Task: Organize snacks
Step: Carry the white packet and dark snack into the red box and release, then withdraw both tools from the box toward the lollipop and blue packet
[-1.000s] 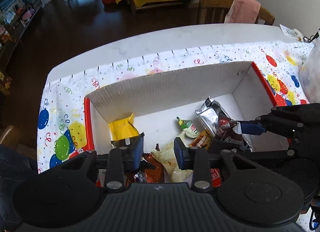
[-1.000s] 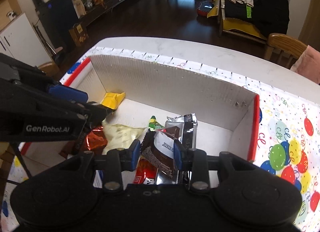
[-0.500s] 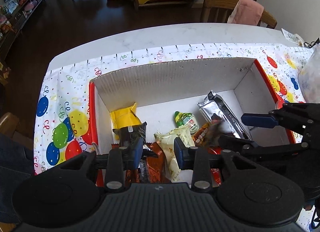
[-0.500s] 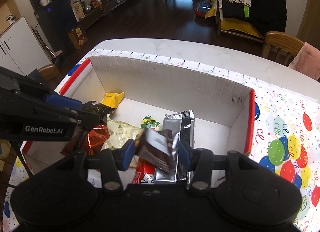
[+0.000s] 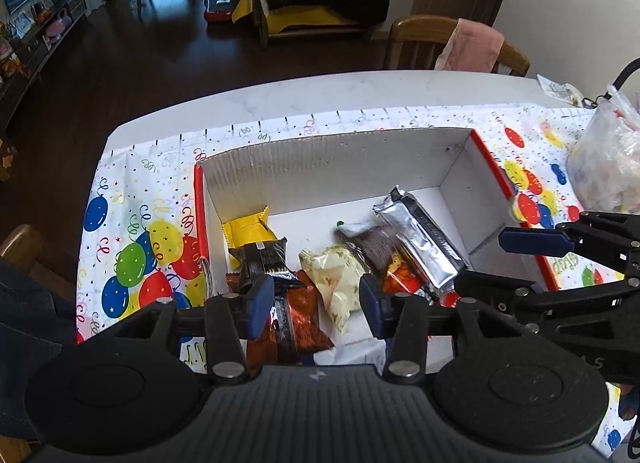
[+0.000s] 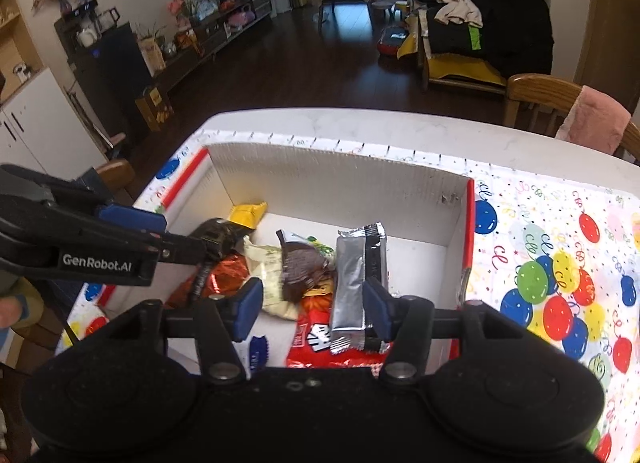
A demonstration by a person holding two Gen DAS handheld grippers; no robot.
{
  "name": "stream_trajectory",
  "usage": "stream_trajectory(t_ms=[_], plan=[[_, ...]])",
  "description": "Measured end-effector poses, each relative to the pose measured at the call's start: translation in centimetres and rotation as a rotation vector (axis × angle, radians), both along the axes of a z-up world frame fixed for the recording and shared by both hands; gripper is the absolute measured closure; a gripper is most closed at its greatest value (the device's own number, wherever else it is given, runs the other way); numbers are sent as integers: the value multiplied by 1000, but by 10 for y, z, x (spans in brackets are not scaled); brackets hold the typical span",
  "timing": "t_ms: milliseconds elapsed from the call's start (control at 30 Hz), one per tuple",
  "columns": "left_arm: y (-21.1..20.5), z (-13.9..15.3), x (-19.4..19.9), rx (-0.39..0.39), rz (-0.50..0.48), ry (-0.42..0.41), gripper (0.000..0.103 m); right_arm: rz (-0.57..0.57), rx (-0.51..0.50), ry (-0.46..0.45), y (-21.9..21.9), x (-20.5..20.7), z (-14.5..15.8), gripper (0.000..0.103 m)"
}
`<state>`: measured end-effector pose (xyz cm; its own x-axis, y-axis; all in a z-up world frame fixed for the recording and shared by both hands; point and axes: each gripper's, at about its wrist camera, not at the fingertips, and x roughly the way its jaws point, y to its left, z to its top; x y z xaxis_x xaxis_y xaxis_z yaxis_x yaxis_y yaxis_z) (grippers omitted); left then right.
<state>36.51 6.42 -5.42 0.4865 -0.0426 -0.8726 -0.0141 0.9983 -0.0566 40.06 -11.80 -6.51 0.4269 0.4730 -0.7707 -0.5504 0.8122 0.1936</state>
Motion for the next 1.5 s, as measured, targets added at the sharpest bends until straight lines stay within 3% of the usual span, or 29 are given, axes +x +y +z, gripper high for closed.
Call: stream_trajectory(t_ms=[200, 300, 400, 533, 833, 867, 933, 1167, 1500], plan=[[-2, 14, -25, -6, -22, -42, 54, -38, 44, -22, -9, -20, 15, 42], [-2, 22, -39, -8, -23, -69, 45, -52, 66, -37, -12, -32, 21, 39], [-1, 28, -53, -14, -34, -91, 44, -57, 85, -48, -15, -45, 27, 38], [2, 35, -71, -27, -42, -110, 43, -65, 111, -67, -18, -65, 35, 27], [12, 45, -117, -43, -40, -173, 38, -78, 144, -104, -24, -110, 45, 14], [13, 46, -123, -42, -37, -184, 33, -79, 144, -105, -24, -114, 44, 14], [16, 47, -134, -33, -24, -209, 28, -77, 144, -103, -25, -123, 43, 14], [20, 40, -165, -6, -22, -234, 27, -65, 123, -122, -28, -158, 32, 4], [29, 0, -200, -74, -21, -134, 23, -82, 57, -32, -40, -201, -19, 1]])
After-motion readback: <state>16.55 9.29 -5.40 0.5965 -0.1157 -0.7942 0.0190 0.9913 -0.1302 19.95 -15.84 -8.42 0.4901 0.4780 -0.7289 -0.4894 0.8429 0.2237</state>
